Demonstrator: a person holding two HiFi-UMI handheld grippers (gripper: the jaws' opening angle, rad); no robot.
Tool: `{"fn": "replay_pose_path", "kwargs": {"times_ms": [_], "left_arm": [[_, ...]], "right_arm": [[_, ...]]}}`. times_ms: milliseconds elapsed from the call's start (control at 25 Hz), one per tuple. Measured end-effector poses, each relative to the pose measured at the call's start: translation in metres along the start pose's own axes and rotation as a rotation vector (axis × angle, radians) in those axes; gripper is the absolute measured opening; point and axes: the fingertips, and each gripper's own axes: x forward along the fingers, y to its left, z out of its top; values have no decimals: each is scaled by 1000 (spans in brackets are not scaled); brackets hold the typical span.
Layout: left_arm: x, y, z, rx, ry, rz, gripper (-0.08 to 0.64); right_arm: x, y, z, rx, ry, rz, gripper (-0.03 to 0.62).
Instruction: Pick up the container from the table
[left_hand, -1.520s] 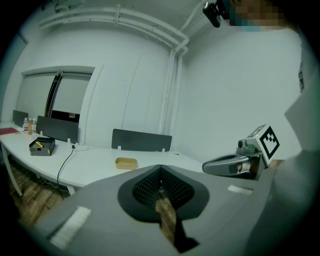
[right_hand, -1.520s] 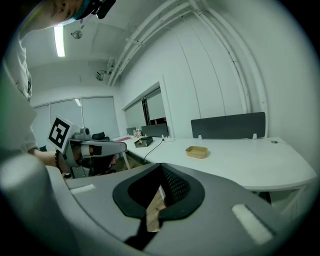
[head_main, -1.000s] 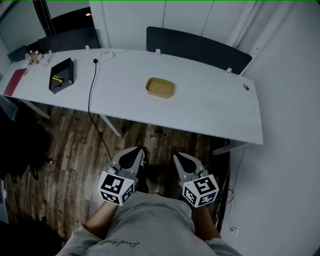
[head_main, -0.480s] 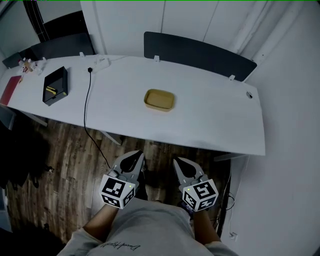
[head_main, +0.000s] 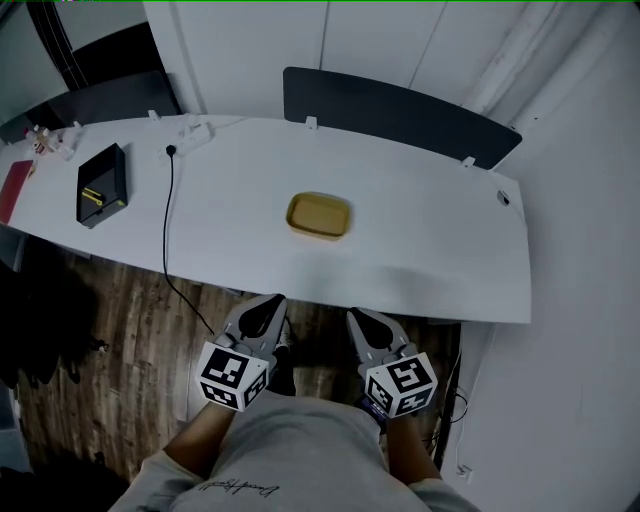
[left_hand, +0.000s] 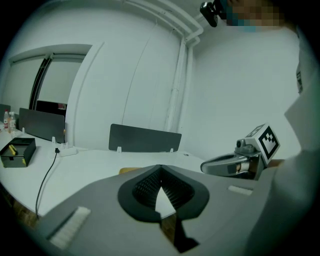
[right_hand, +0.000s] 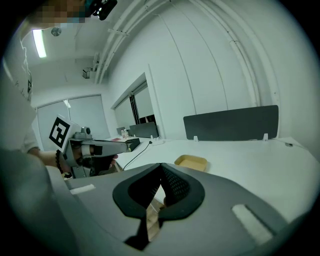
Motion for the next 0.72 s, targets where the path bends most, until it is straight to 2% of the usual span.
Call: {"fn": "replay_pose_path", "kwargs": {"times_ms": [720], "left_arm": [[77, 85, 61, 22, 2, -99, 2]], "right_arm": [[103, -35, 73, 17, -45, -66, 15]]}}
